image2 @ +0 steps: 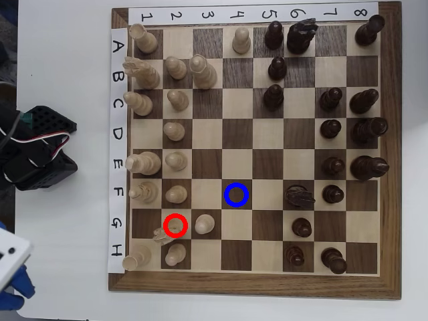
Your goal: Move the piece to destination
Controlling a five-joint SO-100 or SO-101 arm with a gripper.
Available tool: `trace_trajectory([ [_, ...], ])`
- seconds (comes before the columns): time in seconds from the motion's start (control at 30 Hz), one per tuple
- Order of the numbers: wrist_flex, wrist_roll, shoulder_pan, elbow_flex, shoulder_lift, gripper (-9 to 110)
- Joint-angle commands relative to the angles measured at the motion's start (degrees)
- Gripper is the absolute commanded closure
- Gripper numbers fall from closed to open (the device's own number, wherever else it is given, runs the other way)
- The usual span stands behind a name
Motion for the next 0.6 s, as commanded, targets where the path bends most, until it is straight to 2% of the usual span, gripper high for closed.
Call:
trace_trajectory([
  [0.0, 0.7, 6.2, -6.2, -16.5, -6.1, 101],
  [0.27, 4.2, 10.7, -11.6, -26.1, -12.8, 101],
  [0.57, 5.5, 11.3, -14.7, -25.4, -15.1, 101],
])
